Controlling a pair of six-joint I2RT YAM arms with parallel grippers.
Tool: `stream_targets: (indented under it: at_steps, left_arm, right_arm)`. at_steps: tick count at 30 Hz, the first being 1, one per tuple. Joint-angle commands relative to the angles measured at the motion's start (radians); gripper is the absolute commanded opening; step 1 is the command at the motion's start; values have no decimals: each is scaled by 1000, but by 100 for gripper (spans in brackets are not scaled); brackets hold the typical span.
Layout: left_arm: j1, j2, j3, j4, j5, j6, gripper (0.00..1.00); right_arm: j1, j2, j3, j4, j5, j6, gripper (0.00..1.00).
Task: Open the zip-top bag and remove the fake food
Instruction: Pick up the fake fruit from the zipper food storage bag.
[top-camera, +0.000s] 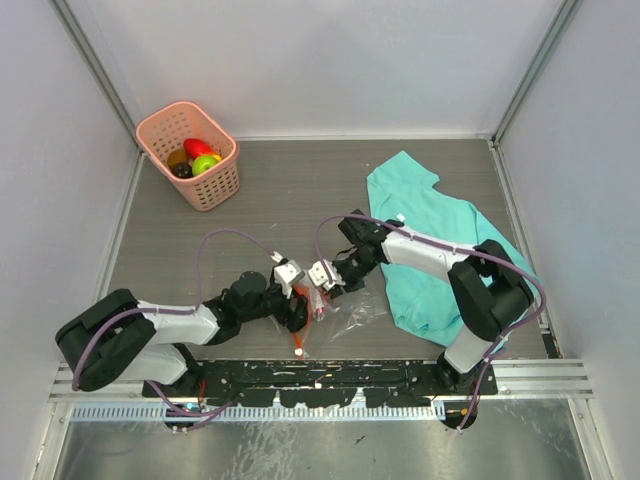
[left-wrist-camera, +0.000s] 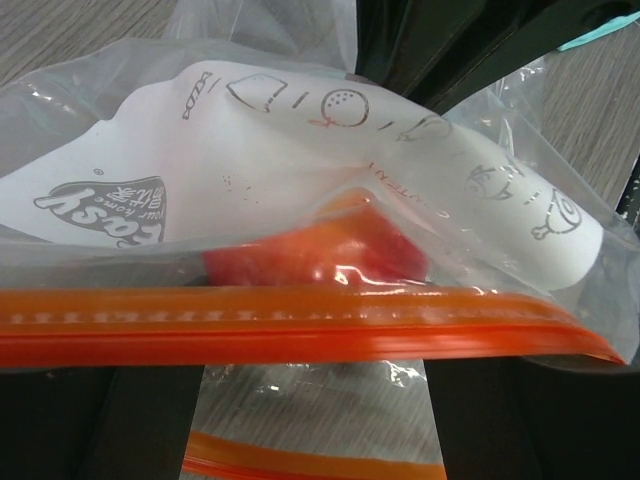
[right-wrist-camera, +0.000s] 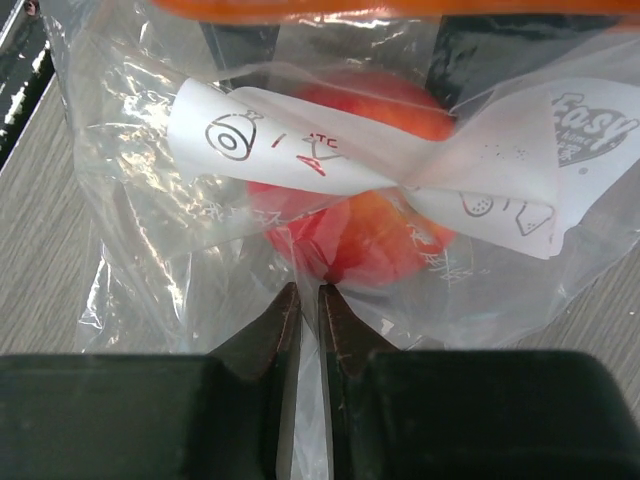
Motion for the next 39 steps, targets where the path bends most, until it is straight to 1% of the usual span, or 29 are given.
stream_targets:
  at_steps: [1, 12, 25, 30, 34, 36, 39]
  left_arm:
    - [-10, 25, 39, 98, -37, -10, 81]
    - [-28, 94, 54, 172, -77, -21, 87]
    - [-46, 168, 60, 295, -108, -11, 85]
    - [-55, 199, 59, 340, -108, -5, 83]
    - [-56, 213, 55, 375, -117, -10, 79]
    - [-55, 218, 54, 384, -121, -18, 75]
    - [-55, 222, 54, 388, -114, -21, 65]
  right_arm:
    - [9, 13, 52, -14, -81, 27, 17]
    - [10, 38, 73, -24, -116, 56, 14]
    - [10, 62, 93, -48, -141, 61, 12]
    - [9, 74, 108, -64, -155, 63, 12]
    - [7, 82, 118, -78, -165, 66, 12]
    - [5, 86, 123, -83, -169, 67, 11]
    - [-6, 89, 130, -92, -173, 66, 11]
